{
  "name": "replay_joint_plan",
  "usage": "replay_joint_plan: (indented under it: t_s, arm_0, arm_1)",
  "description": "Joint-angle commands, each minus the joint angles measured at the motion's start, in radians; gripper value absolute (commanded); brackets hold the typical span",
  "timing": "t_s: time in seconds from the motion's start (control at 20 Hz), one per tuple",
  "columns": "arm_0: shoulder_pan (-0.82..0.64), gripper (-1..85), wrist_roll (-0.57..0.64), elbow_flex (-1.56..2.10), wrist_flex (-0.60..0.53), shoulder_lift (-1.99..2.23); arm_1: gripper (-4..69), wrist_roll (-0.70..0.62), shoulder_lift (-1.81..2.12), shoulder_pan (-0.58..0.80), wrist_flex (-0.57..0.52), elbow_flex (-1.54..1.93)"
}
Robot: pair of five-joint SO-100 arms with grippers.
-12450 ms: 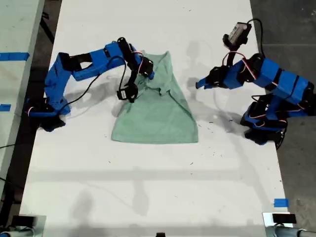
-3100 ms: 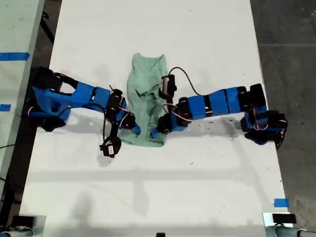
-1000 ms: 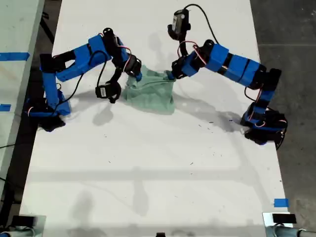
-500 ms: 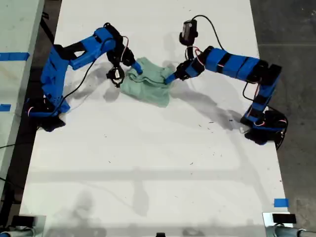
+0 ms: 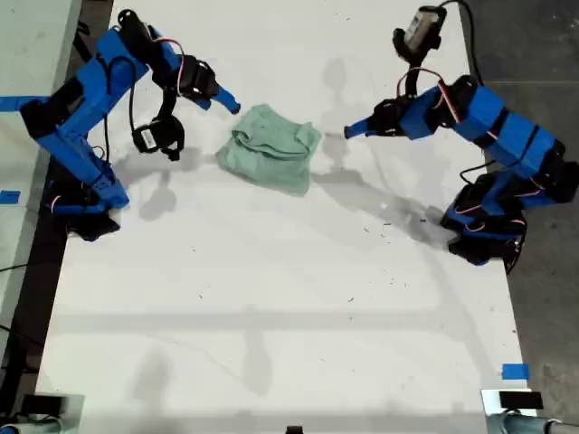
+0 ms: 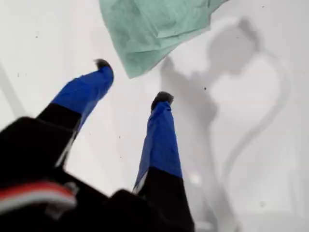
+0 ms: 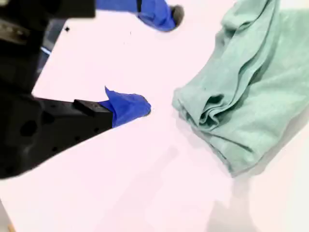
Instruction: Fold tshirt
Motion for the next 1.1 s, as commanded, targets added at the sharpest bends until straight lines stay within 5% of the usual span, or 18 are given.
replay_joint_plan:
  t_s: [0.0,0.2,0.3,0.6,0.8,0.85,1.0,1.05]
  arm_0:
    - [0.143,2.8,-0.100,0.509,-0.255,0.422]
    - [0.313,0.8,-0.321,1.164,-0.546,0.865]
    - [0.339,0.1,-0.391,1.384,-0.594,1.040]
    - [0.301,0.1,-0.405,1.786,-0.495,1.554]
    - [0.196,0.4,-0.407,1.782,-0.147,1.603]
    - [0.163,1.7,-0.357,1.790,-0.146,1.586]
    - [0.109,2.5,-0.357,1.787,-0.140,1.600]
    - [0.098,2.5,-0.357,1.787,-0.140,1.600]
  arm_1:
    - [1.4,0.156,0.273,-0.057,-0.006,0.187]
    - [-1.4,0.347,0.612,-0.206,-0.115,0.561]
    - [-1.4,0.457,0.795,-0.247,-0.120,0.735]
    - [-1.4,0.681,1.127,-0.313,-0.054,1.081]
    - [0.8,0.842,1.129,-0.308,-0.067,1.121]
    - [1.1,0.838,1.127,-0.281,-0.049,1.121]
    - [1.9,0.244,1.127,-0.244,-0.044,1.118]
    - [1.0,0.230,1.127,-0.249,-0.031,1.114]
